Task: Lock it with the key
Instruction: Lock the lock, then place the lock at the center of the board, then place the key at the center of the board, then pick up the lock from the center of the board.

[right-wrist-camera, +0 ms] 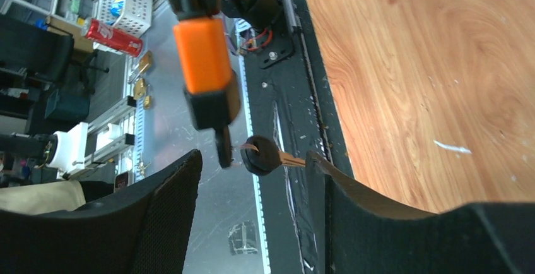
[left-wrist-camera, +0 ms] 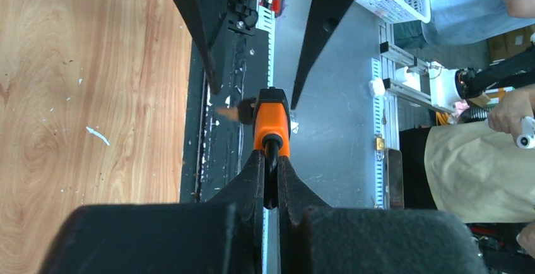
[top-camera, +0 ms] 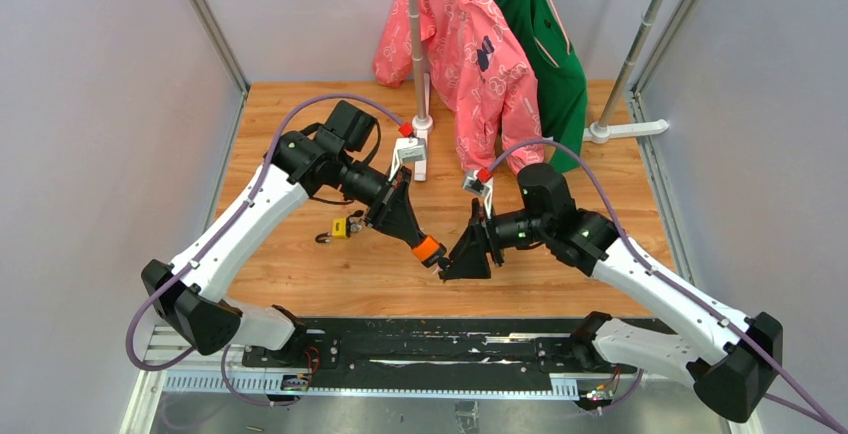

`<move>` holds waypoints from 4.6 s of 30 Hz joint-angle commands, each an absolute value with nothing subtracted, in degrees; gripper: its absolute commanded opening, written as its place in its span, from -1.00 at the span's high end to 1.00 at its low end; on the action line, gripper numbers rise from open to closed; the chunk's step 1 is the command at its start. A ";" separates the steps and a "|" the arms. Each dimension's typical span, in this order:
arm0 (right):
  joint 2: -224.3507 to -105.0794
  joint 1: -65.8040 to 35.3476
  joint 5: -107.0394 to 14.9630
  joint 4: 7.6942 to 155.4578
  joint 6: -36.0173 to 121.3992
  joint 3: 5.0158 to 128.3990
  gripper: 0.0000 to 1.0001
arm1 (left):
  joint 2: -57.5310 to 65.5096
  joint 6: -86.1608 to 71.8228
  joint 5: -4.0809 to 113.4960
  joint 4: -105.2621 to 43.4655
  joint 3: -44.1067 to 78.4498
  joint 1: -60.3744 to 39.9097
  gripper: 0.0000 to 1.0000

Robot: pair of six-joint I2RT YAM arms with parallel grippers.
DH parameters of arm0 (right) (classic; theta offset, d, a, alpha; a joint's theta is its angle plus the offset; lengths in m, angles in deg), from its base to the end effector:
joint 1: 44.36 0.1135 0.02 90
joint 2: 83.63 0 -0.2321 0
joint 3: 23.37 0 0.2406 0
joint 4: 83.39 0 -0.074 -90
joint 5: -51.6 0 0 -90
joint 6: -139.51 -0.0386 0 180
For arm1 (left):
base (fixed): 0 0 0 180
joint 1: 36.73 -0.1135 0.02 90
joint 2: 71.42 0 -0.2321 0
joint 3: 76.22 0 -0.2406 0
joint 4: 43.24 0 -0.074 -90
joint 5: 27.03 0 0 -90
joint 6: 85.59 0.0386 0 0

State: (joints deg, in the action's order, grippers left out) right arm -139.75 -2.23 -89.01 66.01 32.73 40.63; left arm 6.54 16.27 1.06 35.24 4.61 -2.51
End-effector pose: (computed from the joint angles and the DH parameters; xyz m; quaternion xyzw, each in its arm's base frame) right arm 0.1430 0.1696 0.3011 -0.3962 0.6824 0.5561 0.2611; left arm 0.1840 -0.1663 0.3500 0.4554 0.7005 -0.5310 0.1413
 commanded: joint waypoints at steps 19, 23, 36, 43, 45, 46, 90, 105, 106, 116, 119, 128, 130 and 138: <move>-142.36 1.70 -90.35 69.56 29.86 40.95 1.00 | 8.27 17.51 -1.31 35.81 2.46 -2.06 1.00; -138.54 1.70 -89.01 66.60 30.00 36.34 1.00 | 10.81 17.97 -1.45 35.96 0.55 -2.03 1.00; -121.40 0.51 -61.14 51.09 19.72 28.10 1.00 | 24.41 21.47 -1.72 36.08 -3.11 0.28 1.00; -117.10 -4.95 -46.65 39.19 14.30 32.77 1.00 | 39.55 22.19 0.30 36.34 -10.73 3.32 1.00; -116.95 -6.00 -44.33 36.85 13.25 33.08 1.00 | 44.04 21.60 1.06 36.29 -14.36 3.84 1.00; -116.95 -6.20 -43.01 35.94 12.07 33.19 1.00 | 46.36 21.29 1.46 36.28 -16.33 3.99 1.00; -134.69 -9.35 -36.38 58.12 6.06 17.06 0.39 | 56.73 9.79 24.70 24.98 -21.74 4.40 -0.68; -139.37 -5.65 -37.06 52.62 18.82 32.11 0.01 | 22.76 0.13 47.36 19.98 5.47 4.40 -0.75; -140.94 -3.40 -35.85 52.49 19.56 33.70 0.00 | 19.61 -0.88 49.59 19.98 7.95 4.03 -0.76; -172.51 13.05 -34.79 51.97 28.50 60.52 0.15 | -3.79 -17.09 68.42 25.81 25.50 -6.44 -0.93; -180.17 13.16 -37.40 50.98 30.58 69.55 0.05 | -7.96 -20.87 71.48 29.43 26.60 -10.27 -1.00; -197.59 13.13 -40.42 41.86 34.55 89.84 -0.01 | -17.97 -30.58 75.27 31.50 35.47 -19.18 -1.00; -197.96 13.13 -40.84 42.19 34.07 90.30 -0.02 | -17.64 -34.16 75.22 31.49 36.82 -20.78 -0.99; -193.89 13.03 -39.45 44.10 33.97 84.44 -0.02 | -19.27 -51.67 75.83 24.02 45.43 -28.89 -0.41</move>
